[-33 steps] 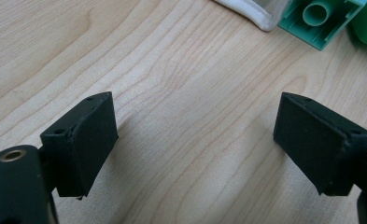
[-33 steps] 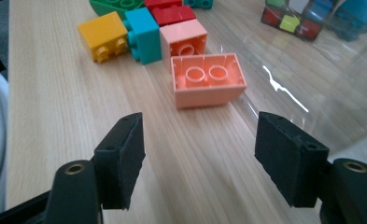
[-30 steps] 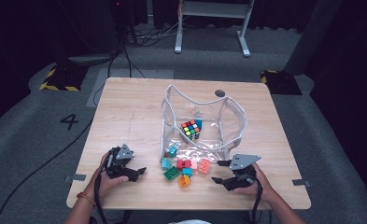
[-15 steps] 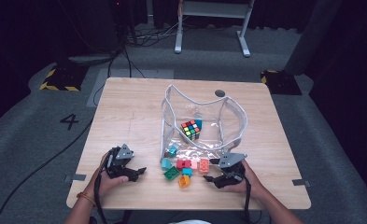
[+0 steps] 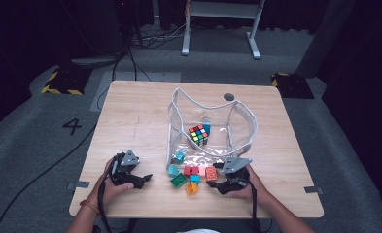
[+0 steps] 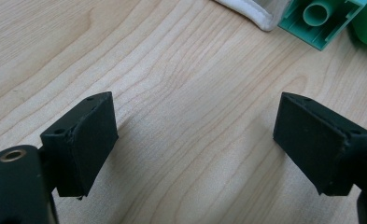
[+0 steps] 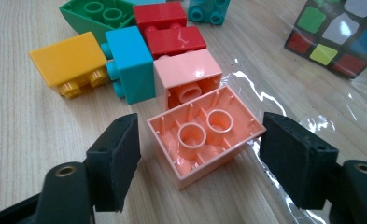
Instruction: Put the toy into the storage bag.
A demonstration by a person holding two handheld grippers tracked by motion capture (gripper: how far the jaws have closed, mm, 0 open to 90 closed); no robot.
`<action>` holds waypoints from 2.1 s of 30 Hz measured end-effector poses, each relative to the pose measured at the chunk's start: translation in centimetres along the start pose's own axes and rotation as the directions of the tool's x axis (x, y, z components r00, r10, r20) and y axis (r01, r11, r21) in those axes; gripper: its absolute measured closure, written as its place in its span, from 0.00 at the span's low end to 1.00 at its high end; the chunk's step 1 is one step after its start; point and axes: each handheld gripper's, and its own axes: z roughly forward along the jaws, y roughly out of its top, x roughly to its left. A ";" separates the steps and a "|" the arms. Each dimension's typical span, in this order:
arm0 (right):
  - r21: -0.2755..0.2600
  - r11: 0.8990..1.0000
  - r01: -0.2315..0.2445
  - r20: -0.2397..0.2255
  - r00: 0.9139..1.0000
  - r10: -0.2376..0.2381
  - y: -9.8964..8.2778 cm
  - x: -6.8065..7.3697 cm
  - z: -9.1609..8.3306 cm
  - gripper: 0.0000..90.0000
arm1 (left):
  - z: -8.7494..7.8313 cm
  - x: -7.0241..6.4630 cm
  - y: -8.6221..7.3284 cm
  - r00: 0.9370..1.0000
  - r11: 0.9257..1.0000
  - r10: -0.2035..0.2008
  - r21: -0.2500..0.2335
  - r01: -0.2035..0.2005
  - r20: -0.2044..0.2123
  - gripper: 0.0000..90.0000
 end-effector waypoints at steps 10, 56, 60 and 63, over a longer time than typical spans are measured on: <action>0.012 1.000 0.020 -0.007 1.000 -0.020 -0.1 -0.1 0.1 0.40 | 0.0 0.0 0.0 1.000 1.000 0.000 0.000 0.000 0.000 0.15; -0.045 0.999 -0.017 0.005 1.000 0.018 -2.5 -1.8 -5.2 0.48 | 0.0 0.0 0.0 1.000 1.000 0.000 0.000 0.000 0.000 0.15; -0.048 0.998 -0.043 0.024 0.999 0.044 -3.4 -2.5 -6.5 0.48 | 0.0 0.0 0.0 1.000 1.000 0.000 0.000 0.000 0.000 0.15; -0.045 0.997 -0.065 0.051 0.996 0.068 -4.0 -3.0 -7.5 0.48 | 0.0 0.0 0.0 1.000 1.000 0.000 0.000 0.000 0.000 0.15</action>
